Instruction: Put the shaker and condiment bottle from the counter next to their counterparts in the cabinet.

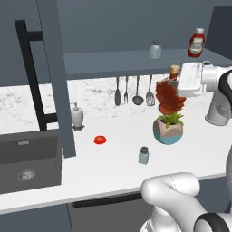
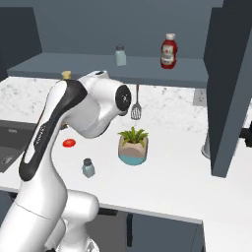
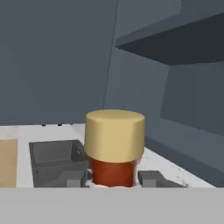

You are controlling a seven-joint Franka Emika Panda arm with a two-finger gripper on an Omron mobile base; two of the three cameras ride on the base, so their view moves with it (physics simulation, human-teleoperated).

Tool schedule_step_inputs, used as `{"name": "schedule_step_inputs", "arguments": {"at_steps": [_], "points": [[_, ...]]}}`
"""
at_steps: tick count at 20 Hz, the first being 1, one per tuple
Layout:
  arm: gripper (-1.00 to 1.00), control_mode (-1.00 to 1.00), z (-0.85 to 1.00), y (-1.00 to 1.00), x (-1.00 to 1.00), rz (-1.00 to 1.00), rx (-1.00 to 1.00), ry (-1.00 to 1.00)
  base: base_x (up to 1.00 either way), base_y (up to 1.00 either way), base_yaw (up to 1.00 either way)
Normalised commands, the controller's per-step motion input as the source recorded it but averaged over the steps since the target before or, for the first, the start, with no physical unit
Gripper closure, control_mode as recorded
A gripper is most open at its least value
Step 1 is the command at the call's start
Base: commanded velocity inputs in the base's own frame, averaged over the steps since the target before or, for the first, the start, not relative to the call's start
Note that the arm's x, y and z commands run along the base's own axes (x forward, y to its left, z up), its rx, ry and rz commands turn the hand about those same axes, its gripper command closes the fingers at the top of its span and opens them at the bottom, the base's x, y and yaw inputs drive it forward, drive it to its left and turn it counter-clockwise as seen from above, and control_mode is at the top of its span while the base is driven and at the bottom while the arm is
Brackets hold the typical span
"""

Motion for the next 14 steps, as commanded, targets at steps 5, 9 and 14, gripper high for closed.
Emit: {"name": "schedule_step_inputs", "arguments": {"at_steps": [5, 9, 14], "points": [[1.00, -1.00, 0.70, -0.77, -0.20, -0.30, 0.00, -0.08, 0.00, 0.00, 0.00], [1.00, -1.00, 0.50, -0.61, -0.13, -0.31, 0.00, -0.19, 0.00, 0.00, 0.00], [1.00, -1.00, 0.06, -0.10, -0.01, -0.07, 0.02, -0.08, 0.00, 0.00, 0.00]]}}
